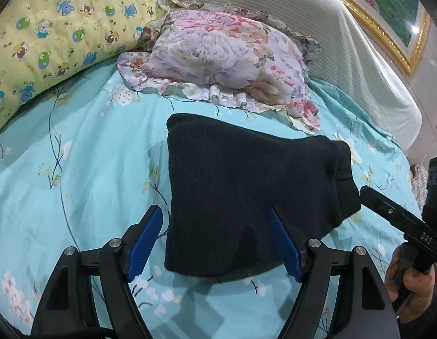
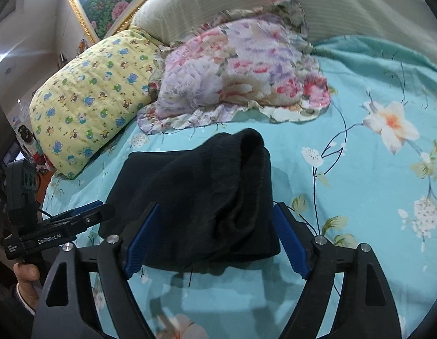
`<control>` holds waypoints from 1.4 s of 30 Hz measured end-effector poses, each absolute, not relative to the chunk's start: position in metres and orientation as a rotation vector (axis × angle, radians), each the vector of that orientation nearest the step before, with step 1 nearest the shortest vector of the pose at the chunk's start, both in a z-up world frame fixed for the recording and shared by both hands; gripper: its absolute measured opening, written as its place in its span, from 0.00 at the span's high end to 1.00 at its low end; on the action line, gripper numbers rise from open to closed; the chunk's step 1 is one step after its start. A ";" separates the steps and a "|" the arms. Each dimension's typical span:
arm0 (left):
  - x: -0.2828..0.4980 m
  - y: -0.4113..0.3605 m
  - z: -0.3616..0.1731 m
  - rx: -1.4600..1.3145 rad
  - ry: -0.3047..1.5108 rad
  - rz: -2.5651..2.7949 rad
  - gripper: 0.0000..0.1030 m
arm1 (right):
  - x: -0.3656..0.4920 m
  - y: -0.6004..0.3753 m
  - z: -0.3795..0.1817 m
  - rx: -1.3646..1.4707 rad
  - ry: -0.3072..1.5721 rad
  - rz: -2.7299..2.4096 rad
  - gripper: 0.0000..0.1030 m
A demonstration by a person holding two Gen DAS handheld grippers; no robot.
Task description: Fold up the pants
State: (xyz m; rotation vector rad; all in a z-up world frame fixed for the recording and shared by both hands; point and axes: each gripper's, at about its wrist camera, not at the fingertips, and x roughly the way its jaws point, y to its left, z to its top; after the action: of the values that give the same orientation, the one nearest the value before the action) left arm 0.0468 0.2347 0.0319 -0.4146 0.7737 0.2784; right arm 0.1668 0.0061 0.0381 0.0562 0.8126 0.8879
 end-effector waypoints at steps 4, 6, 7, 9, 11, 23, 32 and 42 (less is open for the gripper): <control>0.038 0.231 0.033 -0.395 0.767 0.298 0.25 | 0.148 0.005 0.045 0.020 0.745 0.865 0.18; 0.034 0.228 0.033 -0.384 0.766 0.306 0.25 | 0.137 0.006 0.046 -0.005 0.713 0.859 0.17; 0.032 0.227 0.034 -0.378 0.767 0.309 0.25 | 0.132 0.007 0.046 -0.024 0.700 0.852 0.16; 0.027 0.224 0.034 -0.367 0.767 0.323 0.24 | 0.125 0.008 0.045 -0.049 0.689 0.850 0.16; 0.024 0.221 0.035 -0.352 0.770 0.338 0.23 | 0.120 0.010 0.043 -0.068 0.688 0.845 0.15; 0.012 0.201 0.026 -0.292 0.781 0.400 0.21 | 0.105 0.011 0.024 -0.106 0.699 0.805 0.13; 0.012 0.196 0.016 -0.274 0.798 0.440 0.19 | 0.100 0.010 0.018 -0.115 0.677 0.814 0.09; 0.010 0.195 0.012 -0.248 0.782 0.474 0.19 | 0.096 0.019 0.012 -0.134 0.671 0.835 0.08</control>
State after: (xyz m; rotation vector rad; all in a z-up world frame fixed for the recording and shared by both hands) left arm 0.0103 0.1951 0.0122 -0.2483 0.7819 0.4740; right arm 0.0963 0.0192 0.0122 -0.1341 0.6706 0.8347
